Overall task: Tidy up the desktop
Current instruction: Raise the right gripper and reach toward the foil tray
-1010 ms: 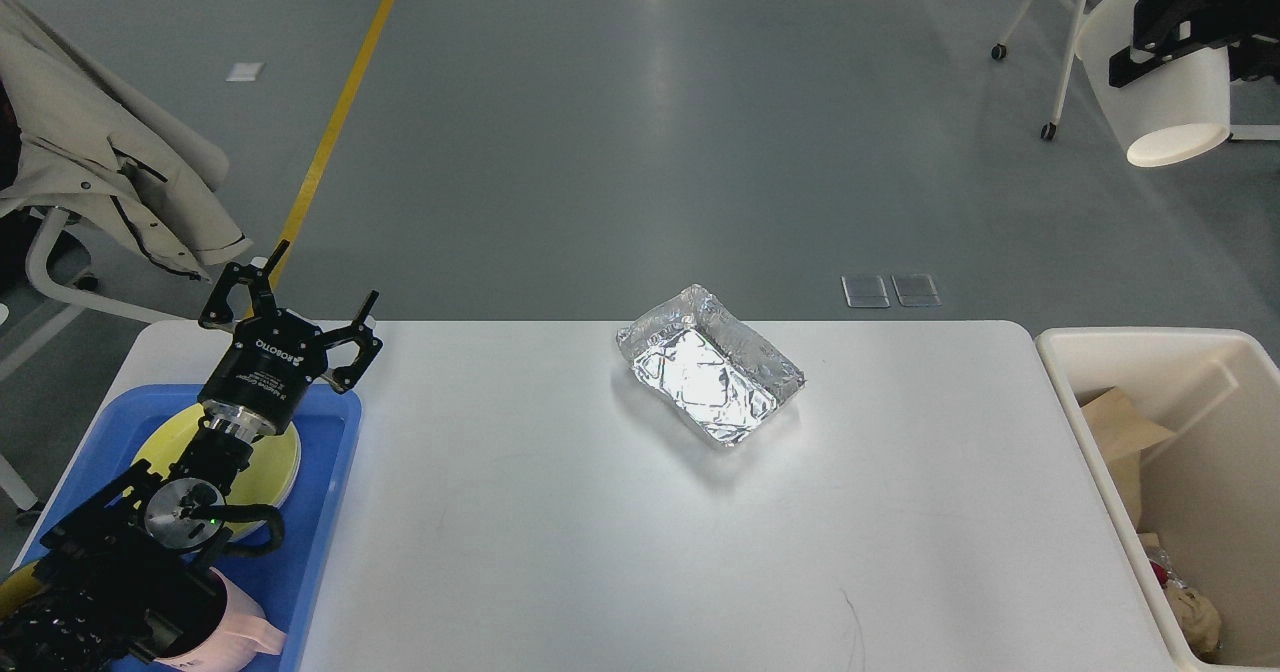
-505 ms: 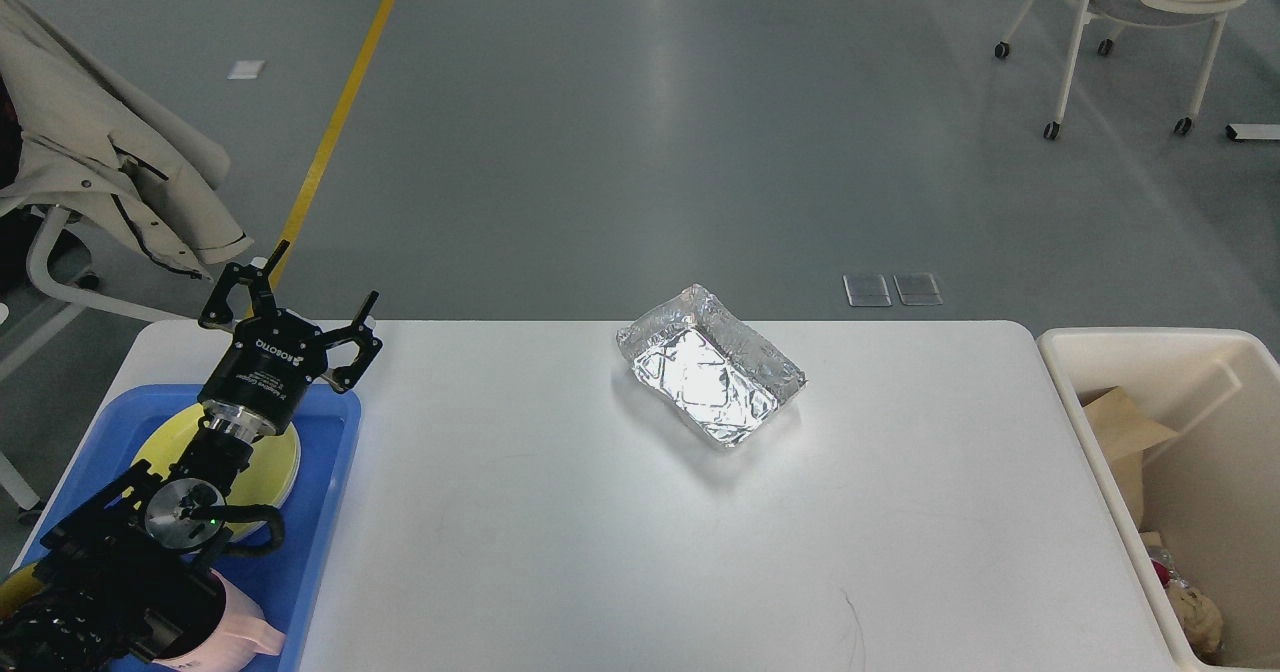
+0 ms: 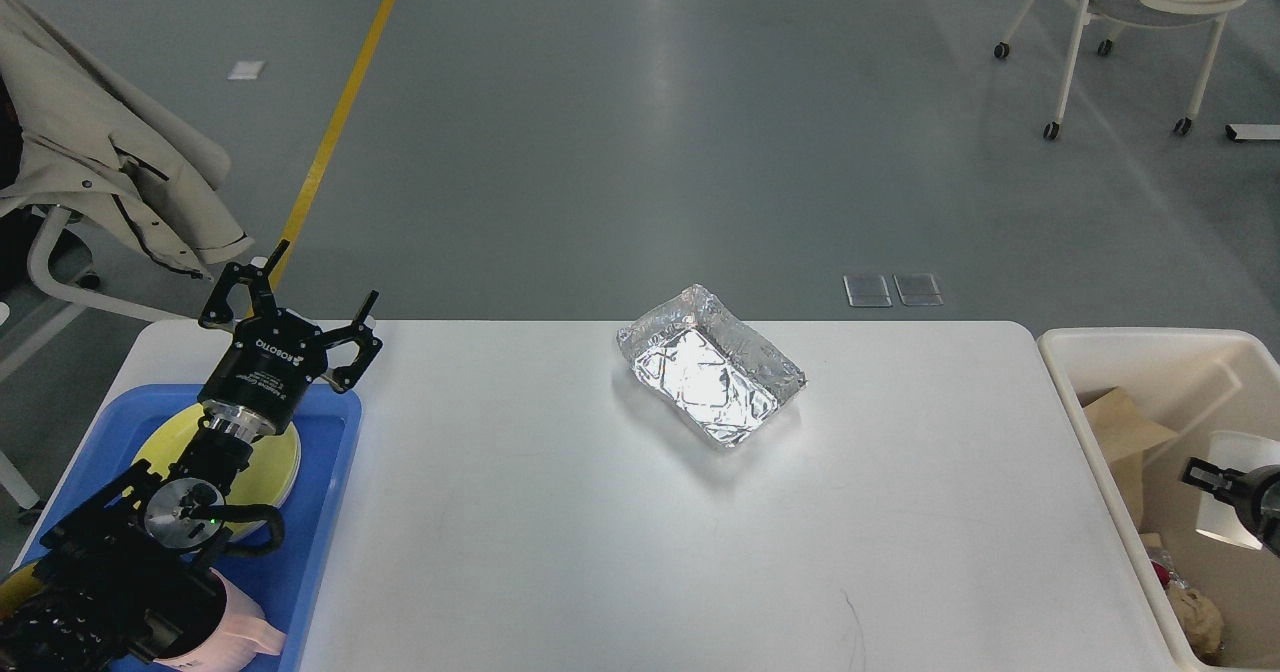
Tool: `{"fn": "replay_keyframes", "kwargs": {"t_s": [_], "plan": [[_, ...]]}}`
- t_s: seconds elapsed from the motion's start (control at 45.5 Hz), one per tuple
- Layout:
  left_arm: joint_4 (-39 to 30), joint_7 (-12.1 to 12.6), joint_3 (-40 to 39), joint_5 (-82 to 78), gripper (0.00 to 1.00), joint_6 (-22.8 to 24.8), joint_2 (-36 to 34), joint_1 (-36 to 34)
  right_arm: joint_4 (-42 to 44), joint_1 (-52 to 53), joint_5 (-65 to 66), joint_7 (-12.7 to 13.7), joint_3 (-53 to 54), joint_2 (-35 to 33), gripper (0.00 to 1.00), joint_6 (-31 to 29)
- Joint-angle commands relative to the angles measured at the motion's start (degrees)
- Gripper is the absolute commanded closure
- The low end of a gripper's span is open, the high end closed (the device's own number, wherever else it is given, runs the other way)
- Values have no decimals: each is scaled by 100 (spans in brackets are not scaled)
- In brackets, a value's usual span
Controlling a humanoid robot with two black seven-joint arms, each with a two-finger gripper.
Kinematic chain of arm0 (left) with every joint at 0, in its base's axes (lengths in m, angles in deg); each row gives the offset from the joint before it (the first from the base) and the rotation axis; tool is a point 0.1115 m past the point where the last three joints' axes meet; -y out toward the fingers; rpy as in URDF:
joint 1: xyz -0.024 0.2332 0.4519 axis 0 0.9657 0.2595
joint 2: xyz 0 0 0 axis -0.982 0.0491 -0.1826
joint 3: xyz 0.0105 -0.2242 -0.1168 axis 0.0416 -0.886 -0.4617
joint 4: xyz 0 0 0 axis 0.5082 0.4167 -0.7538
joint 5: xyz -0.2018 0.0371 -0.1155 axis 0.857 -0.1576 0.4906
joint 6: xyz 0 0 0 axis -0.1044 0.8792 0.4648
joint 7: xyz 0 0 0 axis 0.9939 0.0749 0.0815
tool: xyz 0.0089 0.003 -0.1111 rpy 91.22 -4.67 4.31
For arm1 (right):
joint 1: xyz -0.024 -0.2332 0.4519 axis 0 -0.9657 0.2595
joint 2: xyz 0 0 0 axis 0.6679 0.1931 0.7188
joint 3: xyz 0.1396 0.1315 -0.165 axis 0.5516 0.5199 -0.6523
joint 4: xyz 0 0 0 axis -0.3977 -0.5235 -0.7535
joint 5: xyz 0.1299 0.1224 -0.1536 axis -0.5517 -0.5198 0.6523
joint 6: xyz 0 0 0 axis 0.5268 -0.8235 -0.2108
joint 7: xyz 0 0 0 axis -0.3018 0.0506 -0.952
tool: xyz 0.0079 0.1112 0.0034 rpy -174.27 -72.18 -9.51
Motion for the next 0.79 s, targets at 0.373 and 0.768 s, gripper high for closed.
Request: {"fn": "replay_keyframes", "kwargs": {"t_s": [0.373, 0.768], "plan": [[0, 0, 0, 0, 0, -3, 2, 0, -914, 1485, 82, -4, -228, -486, 0, -608], [0, 0, 0, 0, 0, -3, 2, 0, -6911, 10189, 522, -241, -1936, -531, 0, -5134]]}}
